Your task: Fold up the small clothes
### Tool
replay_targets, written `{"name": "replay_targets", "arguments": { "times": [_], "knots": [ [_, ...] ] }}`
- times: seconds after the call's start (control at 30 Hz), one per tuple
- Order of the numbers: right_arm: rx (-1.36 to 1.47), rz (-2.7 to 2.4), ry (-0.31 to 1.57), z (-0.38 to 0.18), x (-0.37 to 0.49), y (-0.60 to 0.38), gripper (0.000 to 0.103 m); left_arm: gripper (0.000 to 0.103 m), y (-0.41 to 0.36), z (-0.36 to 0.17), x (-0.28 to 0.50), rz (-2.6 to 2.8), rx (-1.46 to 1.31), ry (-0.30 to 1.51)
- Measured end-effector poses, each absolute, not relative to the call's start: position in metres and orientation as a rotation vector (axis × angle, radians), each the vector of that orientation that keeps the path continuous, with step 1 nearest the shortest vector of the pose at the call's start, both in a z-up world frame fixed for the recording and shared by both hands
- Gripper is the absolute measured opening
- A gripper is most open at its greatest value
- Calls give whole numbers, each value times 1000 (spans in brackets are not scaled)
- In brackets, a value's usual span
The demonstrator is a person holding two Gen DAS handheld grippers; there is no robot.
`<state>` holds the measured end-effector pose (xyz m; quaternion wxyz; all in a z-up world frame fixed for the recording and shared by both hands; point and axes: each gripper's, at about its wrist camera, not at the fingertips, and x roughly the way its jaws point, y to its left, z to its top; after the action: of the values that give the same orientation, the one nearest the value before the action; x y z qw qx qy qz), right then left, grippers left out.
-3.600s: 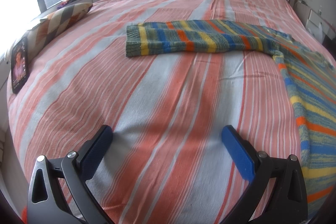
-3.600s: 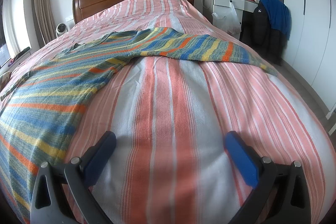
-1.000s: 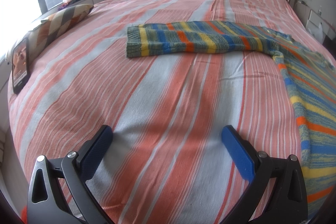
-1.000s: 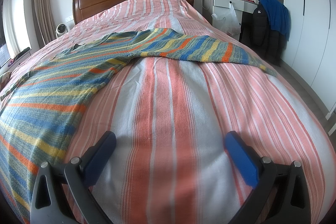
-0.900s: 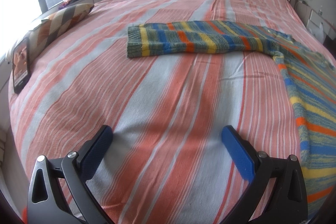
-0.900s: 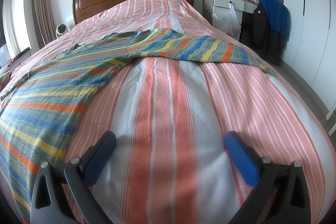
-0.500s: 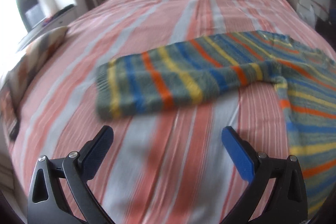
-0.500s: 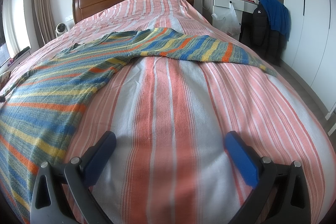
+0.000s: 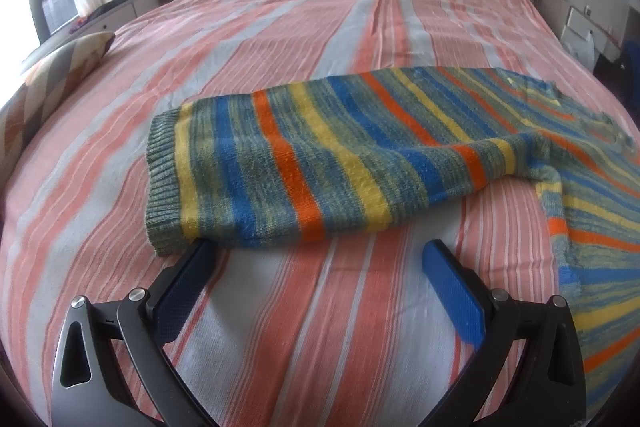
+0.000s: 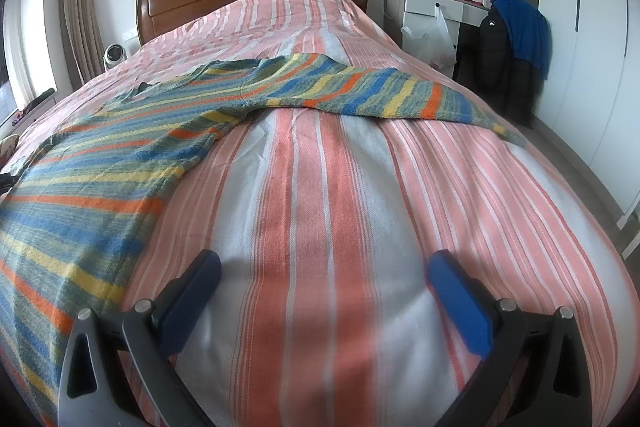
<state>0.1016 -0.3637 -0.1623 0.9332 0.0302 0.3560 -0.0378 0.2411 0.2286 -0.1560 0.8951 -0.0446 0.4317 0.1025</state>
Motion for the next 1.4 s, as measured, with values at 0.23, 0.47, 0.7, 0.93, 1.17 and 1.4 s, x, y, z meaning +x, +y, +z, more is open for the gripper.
{"name": "replay_targets", "arguments": {
  "times": [0.23, 0.47, 0.7, 0.93, 1.17, 1.4],
  "knots": [
    [54, -84, 727, -163, 102, -362, 102, 103, 228, -156, 241, 212, -94, 895],
    [41, -98, 735, -163, 102, -359, 102, 103, 227, -156, 240, 213, -93, 894],
    [31, -111, 740, -163, 104, -356, 102, 103, 228, -156, 240, 213, -93, 894],
    [33, -110, 729, -164, 103, -356, 102, 103, 228, -156, 240, 213, -93, 894],
    [40, -105, 724, -164, 102, -357, 102, 103, 228, -156, 240, 213, -93, 894],
    [43, -102, 722, -164, 99, -357, 103, 103, 228, -156, 240, 213, -92, 894]
  ]
}}
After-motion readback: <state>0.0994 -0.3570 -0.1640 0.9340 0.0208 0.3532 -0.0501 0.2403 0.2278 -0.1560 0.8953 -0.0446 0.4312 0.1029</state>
